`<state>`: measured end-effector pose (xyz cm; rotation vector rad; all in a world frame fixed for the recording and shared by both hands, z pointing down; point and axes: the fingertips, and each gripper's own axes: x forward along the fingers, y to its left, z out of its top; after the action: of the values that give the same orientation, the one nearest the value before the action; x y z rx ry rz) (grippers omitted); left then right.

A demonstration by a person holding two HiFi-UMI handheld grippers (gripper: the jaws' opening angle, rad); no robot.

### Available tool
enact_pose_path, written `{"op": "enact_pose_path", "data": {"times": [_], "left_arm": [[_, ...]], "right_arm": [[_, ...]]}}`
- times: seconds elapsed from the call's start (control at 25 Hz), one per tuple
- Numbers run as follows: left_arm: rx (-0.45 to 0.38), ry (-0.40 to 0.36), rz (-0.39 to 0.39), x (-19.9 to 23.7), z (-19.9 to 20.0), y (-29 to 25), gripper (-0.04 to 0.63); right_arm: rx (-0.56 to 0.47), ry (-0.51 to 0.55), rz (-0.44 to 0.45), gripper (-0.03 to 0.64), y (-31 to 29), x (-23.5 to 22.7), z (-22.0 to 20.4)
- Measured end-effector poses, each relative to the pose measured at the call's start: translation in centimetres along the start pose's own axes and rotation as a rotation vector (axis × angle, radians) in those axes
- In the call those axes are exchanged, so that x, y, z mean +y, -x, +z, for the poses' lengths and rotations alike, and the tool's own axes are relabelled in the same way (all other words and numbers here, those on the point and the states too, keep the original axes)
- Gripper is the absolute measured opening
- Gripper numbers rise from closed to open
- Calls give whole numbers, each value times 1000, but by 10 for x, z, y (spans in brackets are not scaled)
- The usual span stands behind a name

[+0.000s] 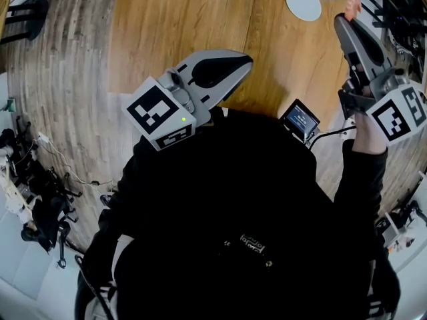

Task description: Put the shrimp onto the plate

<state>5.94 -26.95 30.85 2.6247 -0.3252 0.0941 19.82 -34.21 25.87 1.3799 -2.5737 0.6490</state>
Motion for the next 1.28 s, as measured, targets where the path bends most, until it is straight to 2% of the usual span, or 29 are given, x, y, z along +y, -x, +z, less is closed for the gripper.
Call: {"op": "enact_pose_path", "data": {"times": [0.68,0.92,1.28], "left_arm": [[17,54,88,-13,2,10,5],[35,69,118,-6,-19,10,5],[64,94,153,-8,-23,11,5]], "right_arm": [[23,-6,-4,41,-3,-35,8],[29,-22,-16,41,-11,-60,-15],[66,-34,-42,41,-15,-92,-28]]}}
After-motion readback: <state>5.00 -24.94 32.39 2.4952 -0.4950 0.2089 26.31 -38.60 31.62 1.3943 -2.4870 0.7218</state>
